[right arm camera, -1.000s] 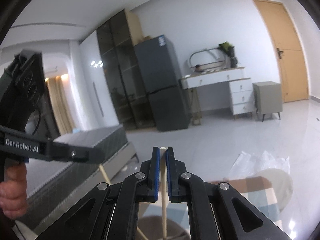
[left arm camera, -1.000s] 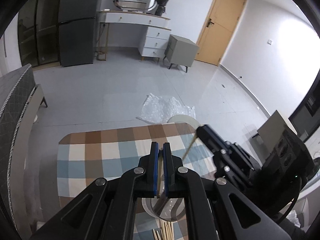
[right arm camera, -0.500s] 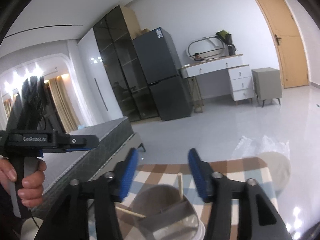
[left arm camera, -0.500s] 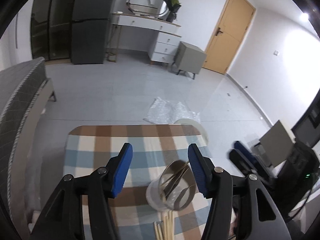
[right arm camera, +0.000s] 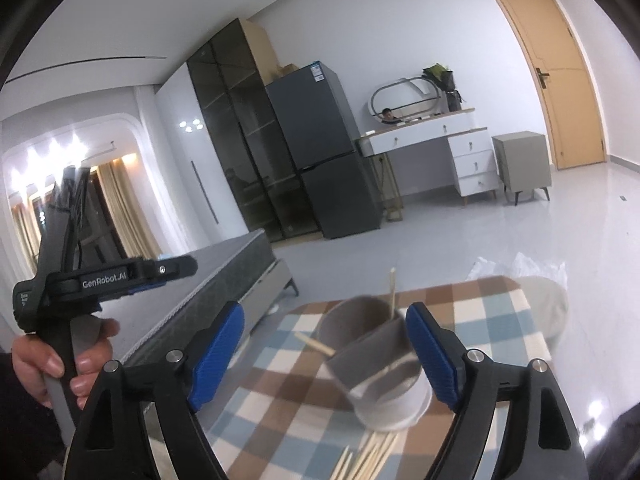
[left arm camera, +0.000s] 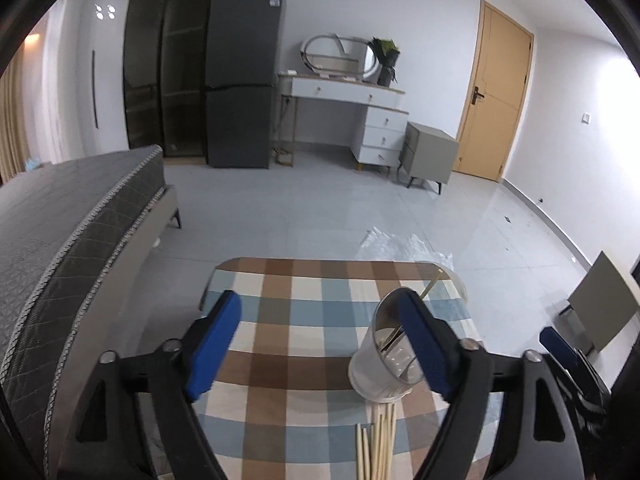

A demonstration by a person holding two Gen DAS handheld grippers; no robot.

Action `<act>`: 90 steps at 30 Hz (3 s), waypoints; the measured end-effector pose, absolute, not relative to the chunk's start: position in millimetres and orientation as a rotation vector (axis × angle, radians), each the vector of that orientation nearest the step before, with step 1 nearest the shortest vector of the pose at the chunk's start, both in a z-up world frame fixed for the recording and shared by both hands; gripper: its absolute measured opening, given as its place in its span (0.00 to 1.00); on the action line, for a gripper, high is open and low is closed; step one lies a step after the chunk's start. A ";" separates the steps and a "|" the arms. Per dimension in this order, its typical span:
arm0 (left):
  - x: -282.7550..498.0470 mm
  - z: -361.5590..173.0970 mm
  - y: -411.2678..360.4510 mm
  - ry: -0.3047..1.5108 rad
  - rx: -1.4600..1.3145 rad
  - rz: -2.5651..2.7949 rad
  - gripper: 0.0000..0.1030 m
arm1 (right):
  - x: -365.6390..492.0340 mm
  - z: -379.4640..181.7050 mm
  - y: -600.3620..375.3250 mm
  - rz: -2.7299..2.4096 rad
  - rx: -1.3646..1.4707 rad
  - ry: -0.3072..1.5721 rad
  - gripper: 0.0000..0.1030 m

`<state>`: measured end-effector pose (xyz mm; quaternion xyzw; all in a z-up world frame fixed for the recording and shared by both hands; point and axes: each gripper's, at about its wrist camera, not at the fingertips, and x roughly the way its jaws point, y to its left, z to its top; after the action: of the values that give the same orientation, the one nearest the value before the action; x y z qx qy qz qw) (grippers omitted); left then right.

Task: Organize utensils
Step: 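Move both open tools back down to the chopstick pile, then close the left tool on a chopstick while the right tool grasps another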

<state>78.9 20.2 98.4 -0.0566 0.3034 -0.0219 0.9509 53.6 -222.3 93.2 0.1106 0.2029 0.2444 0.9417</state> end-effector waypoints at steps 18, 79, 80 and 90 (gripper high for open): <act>56.9 25.5 9.6 0.654 -0.054 -0.031 0.83 | 16.2 46.2 -216.4 0.451 0.175 0.484 0.99; 82.8 -117.7 -56.5 1.217 0.041 -0.253 0.00 | 77.3 -31.9 -231.7 0.213 0.199 0.873 0.98; 81.0 -110.6 -51.6 1.202 0.011 -0.262 0.00 | 80.0 -37.1 -229.8 0.204 0.186 0.896 0.96; 83.6 -61.4 -4.3 1.110 -0.132 -0.265 0.00 | 104.0 -81.0 -211.6 0.255 0.228 1.093 0.54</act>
<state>83.6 -4.3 -61.4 -0.0624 0.5251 -0.1251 0.8395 104.0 -211.6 -81.0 0.1078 0.5172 0.1209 0.8404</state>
